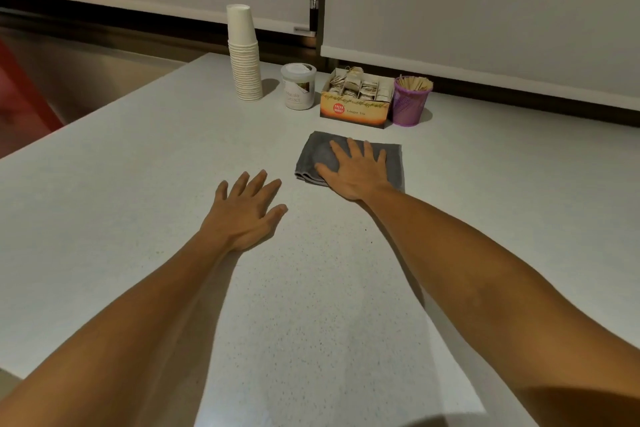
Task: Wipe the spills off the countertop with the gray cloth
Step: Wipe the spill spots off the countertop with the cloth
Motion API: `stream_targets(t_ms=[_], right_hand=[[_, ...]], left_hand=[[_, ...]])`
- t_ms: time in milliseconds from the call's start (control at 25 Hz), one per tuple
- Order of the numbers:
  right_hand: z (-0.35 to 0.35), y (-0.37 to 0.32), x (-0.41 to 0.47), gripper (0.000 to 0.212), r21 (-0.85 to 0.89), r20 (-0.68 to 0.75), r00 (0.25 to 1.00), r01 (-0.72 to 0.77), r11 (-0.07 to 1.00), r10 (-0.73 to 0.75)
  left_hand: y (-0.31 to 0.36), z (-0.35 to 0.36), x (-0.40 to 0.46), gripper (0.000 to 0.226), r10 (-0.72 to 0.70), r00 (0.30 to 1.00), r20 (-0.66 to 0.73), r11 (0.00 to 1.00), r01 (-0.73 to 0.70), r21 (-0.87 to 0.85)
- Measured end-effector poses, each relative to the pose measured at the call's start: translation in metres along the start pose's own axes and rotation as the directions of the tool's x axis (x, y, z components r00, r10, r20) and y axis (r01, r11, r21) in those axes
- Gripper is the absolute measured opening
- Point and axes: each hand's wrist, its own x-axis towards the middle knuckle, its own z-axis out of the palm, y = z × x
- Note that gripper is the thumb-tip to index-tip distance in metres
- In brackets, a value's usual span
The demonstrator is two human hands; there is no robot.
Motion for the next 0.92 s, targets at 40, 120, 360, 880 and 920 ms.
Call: stream_targets(t_ms=[40,120,360,880,920], right_hand=[[-0.001,0.007,-0.003,0.091,-0.003,-0.004,1.000,-0.010,1.000,0.010],[-0.005,0.028,-0.014,0.089,-0.005,-0.010,0.999,-0.050,0.999,0.050],[-0.017,0.132,-0.089,0.086,-0.010,-0.032,0.963,-0.268,0.963,0.268],[-0.024,0.277,-0.374,0.086,0.020,-0.100,0.750,-0.656,0.755,0.654],[-0.022,0.272,-0.391,0.086,0.019,-0.100,0.747,-0.659,0.752,0.657]], left_hand=[[0.001,-0.001,-0.001,0.085,0.002,1.000,-0.001,1.000,-0.002,-0.001],[0.001,-0.003,-0.002,0.088,0.011,1.000,0.001,1.000,-0.011,-0.001],[0.002,-0.003,-0.006,0.091,0.030,0.999,0.028,0.999,-0.031,0.012],[0.004,-0.002,-0.019,0.085,-0.015,0.997,0.074,1.000,0.014,0.021],[0.005,-0.002,-0.021,0.085,-0.013,0.998,0.068,1.000,0.012,0.015]])
